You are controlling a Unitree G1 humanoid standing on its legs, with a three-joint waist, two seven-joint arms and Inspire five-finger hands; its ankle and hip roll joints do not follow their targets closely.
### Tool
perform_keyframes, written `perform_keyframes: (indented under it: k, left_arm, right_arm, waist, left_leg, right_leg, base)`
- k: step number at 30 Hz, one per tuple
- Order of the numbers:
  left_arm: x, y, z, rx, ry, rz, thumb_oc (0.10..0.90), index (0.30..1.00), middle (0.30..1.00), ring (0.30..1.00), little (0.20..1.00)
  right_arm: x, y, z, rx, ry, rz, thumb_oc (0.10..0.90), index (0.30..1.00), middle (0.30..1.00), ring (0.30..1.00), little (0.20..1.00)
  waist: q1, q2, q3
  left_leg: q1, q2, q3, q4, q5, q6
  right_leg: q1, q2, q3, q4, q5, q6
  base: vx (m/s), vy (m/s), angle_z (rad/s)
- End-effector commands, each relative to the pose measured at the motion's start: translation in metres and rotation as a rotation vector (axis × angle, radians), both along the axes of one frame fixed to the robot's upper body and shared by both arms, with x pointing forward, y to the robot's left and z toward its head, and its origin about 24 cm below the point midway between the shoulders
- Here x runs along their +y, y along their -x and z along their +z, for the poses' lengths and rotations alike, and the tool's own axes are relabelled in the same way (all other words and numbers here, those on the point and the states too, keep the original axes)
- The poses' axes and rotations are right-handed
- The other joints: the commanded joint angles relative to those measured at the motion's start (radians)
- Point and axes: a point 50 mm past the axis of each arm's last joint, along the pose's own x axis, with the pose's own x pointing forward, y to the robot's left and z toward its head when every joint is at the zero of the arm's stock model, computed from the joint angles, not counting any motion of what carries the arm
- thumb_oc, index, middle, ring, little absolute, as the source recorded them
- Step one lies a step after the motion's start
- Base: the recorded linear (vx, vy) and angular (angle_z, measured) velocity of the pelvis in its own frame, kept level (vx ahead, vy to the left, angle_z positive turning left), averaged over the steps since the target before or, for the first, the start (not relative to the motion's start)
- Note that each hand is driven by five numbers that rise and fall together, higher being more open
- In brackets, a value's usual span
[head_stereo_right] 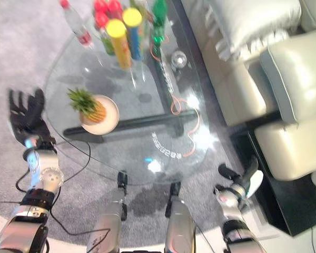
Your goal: Pick up the fruit to the plate
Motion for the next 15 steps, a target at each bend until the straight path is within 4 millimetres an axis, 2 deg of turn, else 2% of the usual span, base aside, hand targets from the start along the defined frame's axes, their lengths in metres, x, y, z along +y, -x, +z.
perform_keyframes:
  k: [1,2,3,7,9,12,15]
  left_arm:
    - [0.016,0.014,-0.021,0.118,-0.039,-0.061,0.8,0.9,0.9,0.9,0.9]
    - [0.016,0.028,-0.041,0.206,-0.051,-0.085,0.8,0.9,0.9,0.9,0.9]
    - [0.016,0.057,-0.077,0.375,-0.088,-0.154,0.8,0.9,0.9,0.9,0.9]
    - [0.012,0.117,-0.132,0.748,-0.185,-0.299,0.8,0.9,0.9,0.9,0.9]
    - [0.006,0.148,-0.152,0.927,-0.262,-0.413,0.8,0.9,0.9,0.9,0.9]
    - [0.0,0.166,-0.164,1.028,-0.245,-0.476,0.8,0.9,0.9,0.9,0.9]
    - [-0.013,0.182,-0.175,1.129,-0.262,-0.626,0.8,0.9,0.9,0.9,0.9]
  right_arm:
    - [-0.009,0.028,-0.017,0.104,-0.044,0.054,0.8,0.9,0.9,0.9,0.9]
    - [-0.008,0.039,-0.025,0.149,-0.059,0.055,0.8,0.9,0.9,0.9,0.9]
    - [-0.005,0.06,-0.041,0.257,-0.108,0.07,0.8,0.9,0.9,0.9,0.9]
    - [-0.001,0.094,-0.063,0.472,-0.205,0.103,0.8,0.9,0.9,0.9,0.9]
    - [0.003,0.109,-0.072,0.59,-0.24,0.144,0.8,0.9,0.9,0.9,0.9]
    - [0.007,0.118,-0.077,0.657,-0.259,0.165,0.8,0.9,0.9,0.9,0.9]
    - [0.013,0.13,-0.083,0.74,-0.276,0.185,0.8,0.9,0.9,0.9,0.9]
  waist:
    - [0.004,-0.046,-0.134]
    - [0.006,-0.044,-0.154]
    - [0.009,-0.045,-0.199]
    - [0.007,-0.044,-0.272]
    - [0.002,-0.04,-0.3]
    - [-0.001,-0.037,-0.315]
    - [-0.005,-0.034,-0.328]
  left_leg:
    - [0.071,-0.029,0.009,0.029,-0.096,-0.003]
    - [0.089,-0.027,0.006,0.022,-0.095,-0.004]
    - [0.127,-0.024,0.006,0.006,-0.097,-0.004]
    - [0.185,-0.012,0.013,-0.01,-0.109,-0.011]
    - [0.21,-0.003,0.022,-0.013,-0.12,-0.018]
    - [0.225,0.003,0.03,-0.013,-0.129,-0.021]
    - [0.241,0.007,0.039,-0.013,-0.138,-0.022]
  right_leg:
    - [0.034,-0.016,0.03,-0.028,0.052,0.014]
    - [0.052,-0.015,0.028,-0.034,0.053,0.016]
    - [0.091,-0.011,0.024,-0.05,0.054,0.015]
    - [0.154,-0.001,0.024,-0.078,0.047,0.009]
    - [0.184,0.002,0.019,-0.091,0.038,0.007]
    - [0.202,0.001,0.012,-0.098,0.031,0.008]
    - [0.218,-0.002,0.005,-0.104,0.025,0.009]
  base:
    - [0.22,-0.025,0.1]
    - [0.34,-0.041,0.05]
    - [0.28,-0.032,0.09]
    - [0.25,0.011,-0.01]
    - [0.16,0.045,-0.03]
    - [0.09,0.036,-0.01]
    - [0.07,0.03,0.0]
